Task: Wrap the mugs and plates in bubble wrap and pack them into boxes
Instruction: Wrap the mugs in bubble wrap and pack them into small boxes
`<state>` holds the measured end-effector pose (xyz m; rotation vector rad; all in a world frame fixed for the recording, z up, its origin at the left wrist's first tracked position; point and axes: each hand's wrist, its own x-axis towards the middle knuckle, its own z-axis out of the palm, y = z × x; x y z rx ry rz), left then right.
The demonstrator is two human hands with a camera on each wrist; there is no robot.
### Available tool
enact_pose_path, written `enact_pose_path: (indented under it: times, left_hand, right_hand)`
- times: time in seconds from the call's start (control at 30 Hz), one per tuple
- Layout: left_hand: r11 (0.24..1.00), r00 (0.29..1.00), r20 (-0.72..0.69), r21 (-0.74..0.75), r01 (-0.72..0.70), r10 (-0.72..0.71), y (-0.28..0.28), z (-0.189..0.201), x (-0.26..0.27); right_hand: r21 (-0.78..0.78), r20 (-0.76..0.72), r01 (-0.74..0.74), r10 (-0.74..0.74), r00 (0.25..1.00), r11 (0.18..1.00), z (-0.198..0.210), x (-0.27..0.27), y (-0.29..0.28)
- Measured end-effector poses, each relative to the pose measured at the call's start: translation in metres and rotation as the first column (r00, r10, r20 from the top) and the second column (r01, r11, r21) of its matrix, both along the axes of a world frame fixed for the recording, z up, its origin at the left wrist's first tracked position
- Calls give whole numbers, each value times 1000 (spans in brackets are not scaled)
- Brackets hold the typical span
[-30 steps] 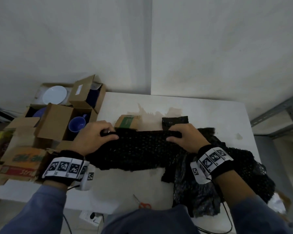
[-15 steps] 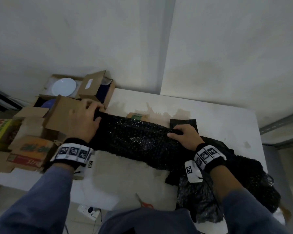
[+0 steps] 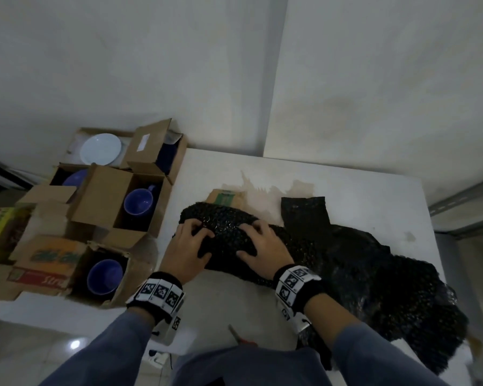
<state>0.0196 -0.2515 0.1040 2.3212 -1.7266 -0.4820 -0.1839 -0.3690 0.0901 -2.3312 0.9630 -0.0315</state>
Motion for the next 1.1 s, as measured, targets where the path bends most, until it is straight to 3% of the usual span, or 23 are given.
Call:
enact_pose_path:
  times: [0.1, 0.23, 0.43, 0.63, 0.7, 0.8, 0.9, 1.0, 1.1]
  left_hand:
    - [988, 988, -54, -53, -146, 144, 13, -3, -6]
    - [949, 894, -324, 38, -314, 309, 22, -8, -11]
    - [984, 932, -316, 68, -163, 176, 17, -14, 14]
    - [999, 998, -48, -33, 27, -28, -17, 0, 27]
    - [994, 1000, -17, -112, 9, -10, -25, 7, 20]
    - [969, 996, -81, -244, -47, 28, -24, 17, 4]
    - [991, 995, -84, -128, 49, -60, -10, 13, -13]
    - [997, 990, -141, 66, 26, -17, 7, -10, -18]
    - [999, 977, -214, 36, 12, -3, 17, -19, -15]
  right_hand:
    - [30, -61, -32, 34, 998, 999, -8, 10, 9]
    - [-151, -67, -52, 42, 997, 987, -1, 14, -2]
    - [-231, -138, -206, 178, 974, 951, 6, 14, -15]
    - [-147, -122, -232, 215, 969, 962, 6, 5, 18]
    - [-150, -103, -225, 212, 972, 963, 9, 3, 22]
    - [-280, 19, -147, 159, 987, 949, 14, -1, 16]
    - [-367, -34, -237, 242, 970, 899, 16, -5, 3]
    - [-343, -116, -294, 270, 956, 892, 11, -8, -2]
    - [-345, -109, -275, 253, 961, 898, 6, -12, 5]
